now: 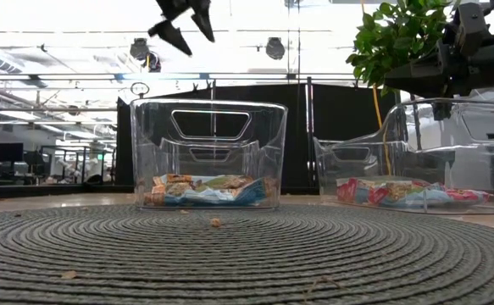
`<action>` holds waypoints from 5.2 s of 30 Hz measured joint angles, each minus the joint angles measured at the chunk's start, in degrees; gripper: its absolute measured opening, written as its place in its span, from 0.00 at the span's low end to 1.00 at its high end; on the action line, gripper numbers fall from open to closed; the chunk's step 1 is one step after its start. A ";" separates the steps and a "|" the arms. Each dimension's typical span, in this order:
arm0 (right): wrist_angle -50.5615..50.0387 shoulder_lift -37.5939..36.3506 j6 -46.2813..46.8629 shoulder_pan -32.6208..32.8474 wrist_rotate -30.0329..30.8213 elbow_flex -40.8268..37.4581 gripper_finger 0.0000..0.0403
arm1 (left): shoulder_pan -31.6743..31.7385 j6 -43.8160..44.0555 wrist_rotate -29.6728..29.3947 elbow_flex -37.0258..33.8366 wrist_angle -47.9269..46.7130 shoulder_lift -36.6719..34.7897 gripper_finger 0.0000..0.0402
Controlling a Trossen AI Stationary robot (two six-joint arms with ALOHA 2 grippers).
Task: Pick and place Granola Bars by type
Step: Return to Home Position
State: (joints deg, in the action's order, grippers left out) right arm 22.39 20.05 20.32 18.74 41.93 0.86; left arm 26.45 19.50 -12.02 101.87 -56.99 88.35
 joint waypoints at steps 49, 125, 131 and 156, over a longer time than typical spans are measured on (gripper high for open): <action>0.00 -0.02 -0.01 0.01 0.00 0.01 0.11 | -41.95 -5.64 12.50 -88.60 41.27 -72.36 0.91; 0.00 -0.02 0.01 0.00 0.00 0.01 0.11 | -41.92 -2.81 -11.18 -96.29 41.85 -87.99 0.91; 0.00 -0.02 0.00 0.00 0.00 0.01 0.11 | -41.92 -2.79 -11.20 -96.27 41.85 -87.99 0.91; 0.00 -0.02 -0.01 0.01 0.00 0.01 0.11 | -41.93 -2.76 -11.22 -96.24 41.85 -87.99 0.91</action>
State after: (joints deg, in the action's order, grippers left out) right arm 22.39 20.03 20.32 18.74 41.93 0.86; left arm -15.47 16.73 -23.24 5.63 -15.14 0.36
